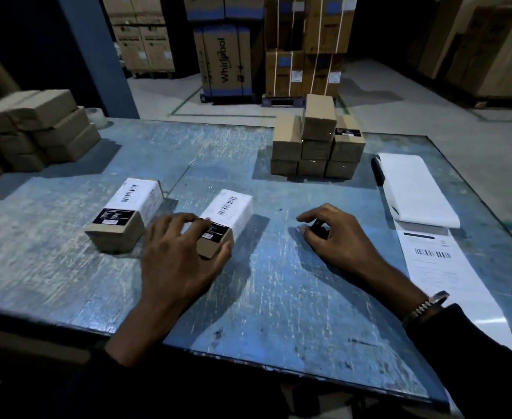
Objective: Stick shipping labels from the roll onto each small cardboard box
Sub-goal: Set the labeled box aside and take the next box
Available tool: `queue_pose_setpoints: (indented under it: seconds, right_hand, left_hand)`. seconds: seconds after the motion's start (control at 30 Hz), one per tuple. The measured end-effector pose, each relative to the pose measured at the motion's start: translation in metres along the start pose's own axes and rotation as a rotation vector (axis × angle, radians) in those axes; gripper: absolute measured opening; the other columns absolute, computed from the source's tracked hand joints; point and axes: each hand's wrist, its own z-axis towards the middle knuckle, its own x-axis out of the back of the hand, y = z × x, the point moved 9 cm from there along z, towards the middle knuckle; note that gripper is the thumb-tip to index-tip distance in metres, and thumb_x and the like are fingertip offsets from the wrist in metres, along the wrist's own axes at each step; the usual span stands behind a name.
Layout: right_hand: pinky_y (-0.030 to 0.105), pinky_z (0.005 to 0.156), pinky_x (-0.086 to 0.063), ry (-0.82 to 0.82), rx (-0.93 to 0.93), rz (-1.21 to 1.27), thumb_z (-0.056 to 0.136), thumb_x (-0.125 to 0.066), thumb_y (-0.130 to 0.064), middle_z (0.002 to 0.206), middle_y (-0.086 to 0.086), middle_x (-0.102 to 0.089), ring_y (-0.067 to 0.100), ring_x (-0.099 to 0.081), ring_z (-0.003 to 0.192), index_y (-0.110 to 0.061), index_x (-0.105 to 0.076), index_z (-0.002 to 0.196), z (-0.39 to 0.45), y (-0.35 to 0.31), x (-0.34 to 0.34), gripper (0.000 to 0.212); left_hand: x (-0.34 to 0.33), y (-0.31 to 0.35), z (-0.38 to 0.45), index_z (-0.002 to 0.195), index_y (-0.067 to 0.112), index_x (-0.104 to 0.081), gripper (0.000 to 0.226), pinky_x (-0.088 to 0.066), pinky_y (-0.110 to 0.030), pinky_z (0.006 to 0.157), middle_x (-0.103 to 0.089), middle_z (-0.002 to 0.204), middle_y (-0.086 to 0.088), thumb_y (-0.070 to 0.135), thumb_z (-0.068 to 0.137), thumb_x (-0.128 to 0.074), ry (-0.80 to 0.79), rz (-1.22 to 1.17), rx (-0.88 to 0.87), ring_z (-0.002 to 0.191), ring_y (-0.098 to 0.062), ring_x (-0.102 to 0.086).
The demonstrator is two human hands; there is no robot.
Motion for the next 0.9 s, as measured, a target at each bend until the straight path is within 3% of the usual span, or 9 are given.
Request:
queue_pose_setpoints:
  seconds: [0.13,0.23,0.3,0.37,0.43,0.53,0.6,0.73,0.9]
  right_hand:
    - [0.032,0.084,-0.058,-0.013,0.001,-0.017,0.099,-0.072,-0.022,0.109,-0.012,-0.069,0.002,-0.067,0.095,-0.024,-0.079,0.116,0.0,0.002,-0.001,0.019]
    - [0.028,0.083,-0.058,-0.032,0.007,-0.028,0.099,-0.073,-0.024,0.106,-0.016,-0.068,0.0,-0.067,0.093,-0.026,-0.079,0.117,0.0,0.004,-0.003,0.019]
    - [0.027,0.083,-0.058,-0.046,0.015,-0.039,0.099,-0.074,-0.024,0.105,-0.017,-0.068,-0.001,-0.067,0.094,-0.026,-0.079,0.117,0.001,0.004,-0.004,0.019]
    - [0.027,0.084,-0.058,-0.047,0.025,-0.041,0.099,-0.074,-0.025,0.105,-0.017,-0.069,0.0,-0.068,0.094,-0.027,-0.079,0.115,0.001,0.005,-0.005,0.017]
    - [0.027,0.084,-0.057,-0.044,0.031,-0.045,0.098,-0.075,-0.025,0.104,-0.017,-0.069,0.0,-0.068,0.094,-0.028,-0.08,0.113,0.001,0.006,-0.005,0.016]
    - [0.023,0.085,-0.056,-0.051,0.023,-0.042,0.098,-0.074,-0.024,0.104,-0.015,-0.069,0.001,-0.068,0.095,-0.027,-0.08,0.112,0.001,0.008,-0.006,0.015]
    - [0.019,0.085,-0.055,-0.059,0.016,-0.034,0.099,-0.075,-0.024,0.104,-0.015,-0.069,0.001,-0.068,0.096,-0.026,-0.081,0.111,0.001,0.008,-0.006,0.014]
    - [0.01,0.084,-0.05,-0.073,0.01,-0.024,0.099,-0.074,-0.022,0.105,-0.015,-0.069,0.0,-0.067,0.097,-0.025,-0.081,0.111,0.0,0.01,-0.007,0.014]
    - [0.027,0.088,-0.058,-0.085,0.036,-0.064,0.099,-0.072,-0.023,0.104,-0.018,-0.067,0.001,-0.066,0.099,-0.029,-0.08,0.11,0.001,0.005,-0.008,0.015]
  left_hand:
    - [0.011,-0.036,0.01,0.109,0.019,-0.081,0.045,-0.02,-0.058,0.128,-0.075,0.115,-0.007,0.058,0.087,-0.076,0.013,0.174,0.029,0.127,-0.036,-0.057]
    - [0.014,-0.06,0.013,0.109,0.023,-0.081,0.047,-0.002,-0.063,0.13,-0.076,0.118,-0.005,0.063,0.09,-0.065,0.001,0.229,0.087,0.138,-0.035,-0.051]
    - [0.01,-0.075,0.013,0.112,0.023,-0.079,0.049,0.002,-0.066,0.127,-0.075,0.123,-0.006,0.063,0.089,-0.063,-0.027,0.212,0.143,0.142,-0.036,-0.048]
    - [0.005,-0.087,0.014,0.116,0.019,-0.078,0.053,-0.006,-0.07,0.126,-0.073,0.124,-0.011,0.061,0.089,-0.063,-0.05,0.184,0.173,0.138,-0.039,-0.052]
    - [0.002,-0.091,0.015,0.119,0.015,-0.077,0.057,-0.028,-0.07,0.12,-0.072,0.123,-0.014,0.061,0.091,-0.061,-0.062,0.161,0.182,0.124,-0.041,-0.06]
    - [0.008,-0.087,0.015,0.119,0.014,-0.077,0.054,-0.052,-0.058,0.096,-0.069,0.122,-0.015,0.058,0.091,-0.063,-0.012,0.135,0.184,0.11,-0.043,-0.061]
    - [0.012,-0.086,0.015,0.117,0.013,-0.077,0.051,-0.053,-0.055,0.089,-0.069,0.122,-0.015,0.055,0.09,-0.065,0.03,0.13,0.174,0.108,-0.043,-0.06]
    - [0.008,-0.094,0.015,0.119,0.007,-0.076,0.055,-0.051,-0.056,0.094,-0.07,0.121,-0.017,0.054,0.094,-0.061,0.061,0.142,0.11,0.108,-0.043,-0.06]
    - [0.0,-0.083,0.02,0.119,0.007,-0.075,0.047,-0.038,-0.064,0.114,-0.07,0.126,-0.021,0.043,0.099,-0.053,0.039,0.141,0.026,0.121,-0.043,-0.063]
